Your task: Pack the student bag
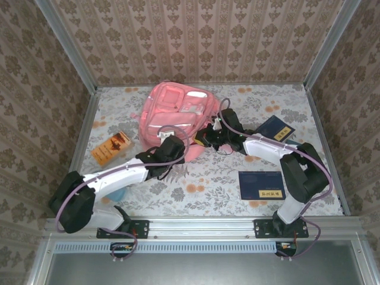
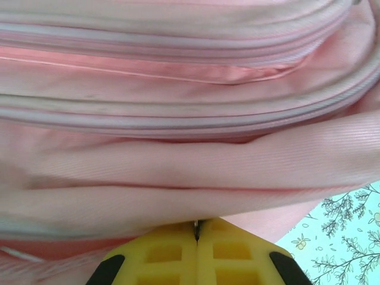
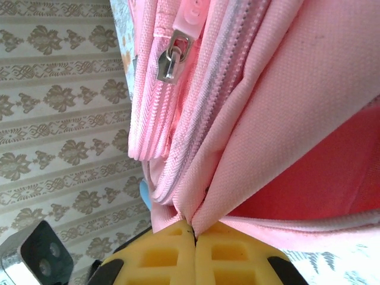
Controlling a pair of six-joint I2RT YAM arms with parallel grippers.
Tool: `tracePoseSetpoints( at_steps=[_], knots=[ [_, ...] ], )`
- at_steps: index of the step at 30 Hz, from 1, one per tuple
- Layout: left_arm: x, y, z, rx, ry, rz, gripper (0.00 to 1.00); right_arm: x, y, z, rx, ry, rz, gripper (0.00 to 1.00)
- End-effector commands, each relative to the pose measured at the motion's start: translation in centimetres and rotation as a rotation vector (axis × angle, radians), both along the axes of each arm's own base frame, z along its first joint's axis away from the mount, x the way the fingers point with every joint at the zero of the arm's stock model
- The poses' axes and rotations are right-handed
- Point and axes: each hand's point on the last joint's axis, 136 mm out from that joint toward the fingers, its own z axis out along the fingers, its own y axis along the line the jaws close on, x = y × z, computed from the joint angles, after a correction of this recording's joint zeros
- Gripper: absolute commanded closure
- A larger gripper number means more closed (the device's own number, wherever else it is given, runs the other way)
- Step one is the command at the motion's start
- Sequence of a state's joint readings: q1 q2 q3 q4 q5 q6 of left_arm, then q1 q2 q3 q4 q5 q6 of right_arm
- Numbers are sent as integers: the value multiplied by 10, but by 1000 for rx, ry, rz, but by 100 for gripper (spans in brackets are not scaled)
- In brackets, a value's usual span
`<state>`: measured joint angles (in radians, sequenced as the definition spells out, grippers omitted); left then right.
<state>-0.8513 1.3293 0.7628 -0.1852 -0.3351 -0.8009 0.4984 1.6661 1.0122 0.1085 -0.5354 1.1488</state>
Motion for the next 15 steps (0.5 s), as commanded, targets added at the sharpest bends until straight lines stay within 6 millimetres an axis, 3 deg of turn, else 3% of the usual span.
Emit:
tracePoseSetpoints(
  at_steps=[1,6,9,11,13,15],
  knots=[
    [-4,40,-6,136,-24,74,100,4,-35,4,-91,-51,-61,100],
    [-4,59,-13,168,-5,142,100,7,-63,-4,-139,-41,-109,100],
    [0,50,-13,145,-20,110,100,9,-76,-6,-164,-40,-137,100],
    [4,33,-9,107,-40,33,100,9,-80,-4,-169,-47,-141,100],
    [6,12,-4,60,-61,-58,100,7,-81,-1,-174,-48,-139,87],
    [5,-9,4,16,-85,-156,100,1,-86,-1,-187,-30,-158,65]
  ],
)
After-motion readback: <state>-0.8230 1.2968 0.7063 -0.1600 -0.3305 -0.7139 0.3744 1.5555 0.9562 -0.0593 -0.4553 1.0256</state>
